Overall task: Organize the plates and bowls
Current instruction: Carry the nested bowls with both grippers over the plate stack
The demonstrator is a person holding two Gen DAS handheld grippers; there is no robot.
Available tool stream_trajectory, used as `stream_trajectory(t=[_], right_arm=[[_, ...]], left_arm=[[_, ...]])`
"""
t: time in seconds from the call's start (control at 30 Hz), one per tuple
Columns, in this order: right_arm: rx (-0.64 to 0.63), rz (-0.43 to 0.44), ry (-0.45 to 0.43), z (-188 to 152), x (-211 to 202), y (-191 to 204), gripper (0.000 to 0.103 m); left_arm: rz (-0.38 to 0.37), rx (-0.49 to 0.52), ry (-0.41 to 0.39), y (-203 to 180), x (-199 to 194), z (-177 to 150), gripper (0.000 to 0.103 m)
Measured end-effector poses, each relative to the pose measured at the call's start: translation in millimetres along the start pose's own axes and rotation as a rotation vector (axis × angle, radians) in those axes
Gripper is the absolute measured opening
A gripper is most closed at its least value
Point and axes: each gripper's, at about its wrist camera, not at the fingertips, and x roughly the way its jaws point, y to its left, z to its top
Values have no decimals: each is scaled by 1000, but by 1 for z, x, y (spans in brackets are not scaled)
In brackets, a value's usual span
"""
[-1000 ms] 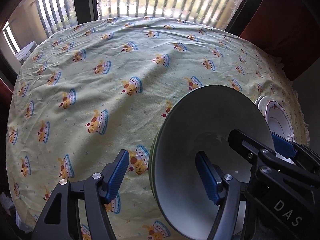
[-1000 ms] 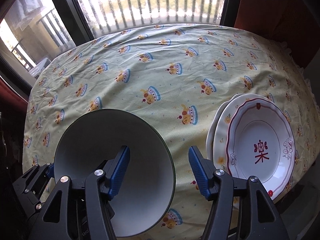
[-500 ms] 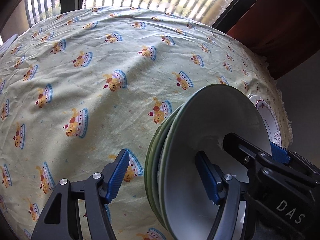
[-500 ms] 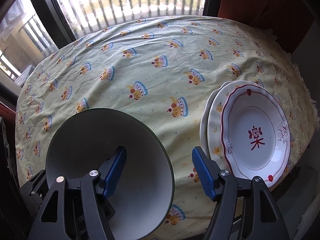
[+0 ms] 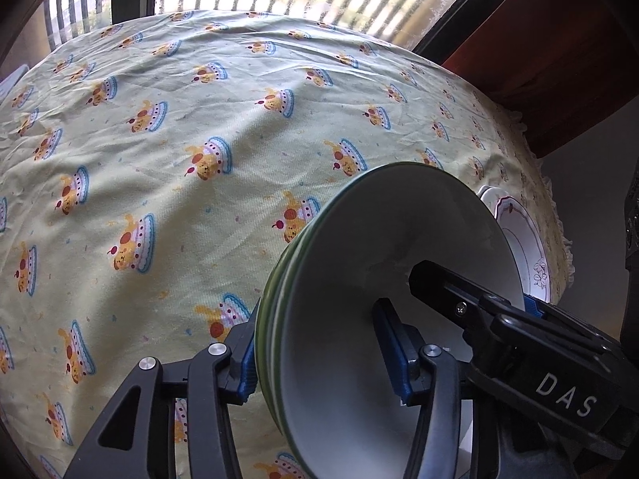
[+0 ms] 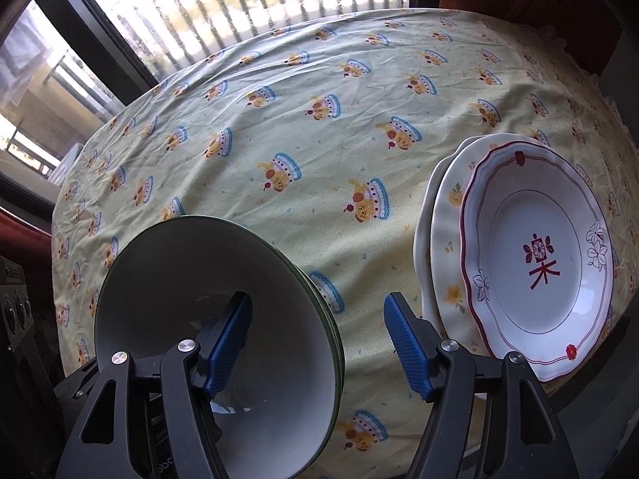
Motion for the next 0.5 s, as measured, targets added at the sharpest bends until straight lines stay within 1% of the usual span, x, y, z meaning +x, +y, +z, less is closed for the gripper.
stream_trajectory(t=[0.1,0.2,0.3,0.4,0.5], right_arm=[[4,50,12,2,4,-4,72],[8,104,22,3,8,-9,72],[7,161,53,6,15,-13,72],[-1,189,80,8,20,-14,71],[1,225,101,7,23,-15,67]], left_arm=[[18,-18,-1,-1,0,0,53],[51,-35,-10,-3,-1,-1,53],[87,-54,-21,-6,-2,-3,54],[124,-69,-27,-9,-3,-5,53],[149,-76,-26,-9,-5,-9,53]])
